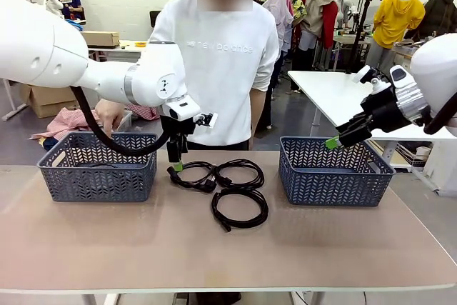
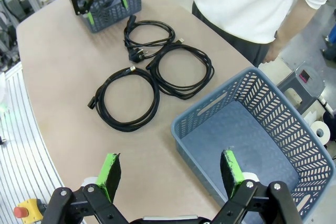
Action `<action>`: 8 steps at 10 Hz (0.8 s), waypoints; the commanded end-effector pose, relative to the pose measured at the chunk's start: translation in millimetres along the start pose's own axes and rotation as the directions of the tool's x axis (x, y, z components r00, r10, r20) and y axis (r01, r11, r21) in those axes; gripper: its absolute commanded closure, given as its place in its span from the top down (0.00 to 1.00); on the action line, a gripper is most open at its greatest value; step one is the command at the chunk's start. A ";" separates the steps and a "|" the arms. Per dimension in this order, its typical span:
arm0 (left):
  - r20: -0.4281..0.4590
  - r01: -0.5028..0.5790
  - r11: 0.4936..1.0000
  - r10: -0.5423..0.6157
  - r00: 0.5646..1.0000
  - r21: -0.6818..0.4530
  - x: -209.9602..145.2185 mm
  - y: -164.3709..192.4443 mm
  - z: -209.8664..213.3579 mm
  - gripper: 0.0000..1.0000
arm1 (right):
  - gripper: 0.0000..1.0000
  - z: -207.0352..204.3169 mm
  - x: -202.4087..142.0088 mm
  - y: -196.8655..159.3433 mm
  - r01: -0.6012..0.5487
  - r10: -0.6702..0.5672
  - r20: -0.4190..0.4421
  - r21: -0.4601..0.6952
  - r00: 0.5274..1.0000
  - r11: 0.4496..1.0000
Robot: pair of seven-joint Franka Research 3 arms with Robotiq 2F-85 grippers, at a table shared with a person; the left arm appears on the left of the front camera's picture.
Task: Organize the cables according to human instructions.
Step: Pick up a bundle of cables and place it in the basket indicated by the human.
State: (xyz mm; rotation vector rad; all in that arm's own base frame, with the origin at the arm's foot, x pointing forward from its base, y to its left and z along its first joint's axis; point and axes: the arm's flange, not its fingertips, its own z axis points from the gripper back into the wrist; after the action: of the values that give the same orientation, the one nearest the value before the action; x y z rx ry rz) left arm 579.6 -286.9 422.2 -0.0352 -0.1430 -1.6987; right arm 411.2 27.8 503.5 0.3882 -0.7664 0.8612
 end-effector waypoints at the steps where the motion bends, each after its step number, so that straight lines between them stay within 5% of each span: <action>1: 0.003 -0.005 1.000 0.005 1.000 0.003 -0.1 -3.0 4.5 1.00 | 1.00 -2.6 -1.0 -2.5 -0.016 0.016 0.027 0.010 1.000 1.000; 8: -0.014 0.039 0.999 -0.040 0.999 -0.016 -0.8 3.9 -22.7 1.00 | 1.00 -2.6 -1.0 -2.5 -0.016 0.016 0.027 0.010 1.000 1.000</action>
State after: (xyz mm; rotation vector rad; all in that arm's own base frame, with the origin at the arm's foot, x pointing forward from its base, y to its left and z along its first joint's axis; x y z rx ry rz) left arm 579.4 -292.2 409.2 -0.0482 -0.1292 -1.7127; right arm 411.2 27.7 503.5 0.3881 -0.7664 0.8610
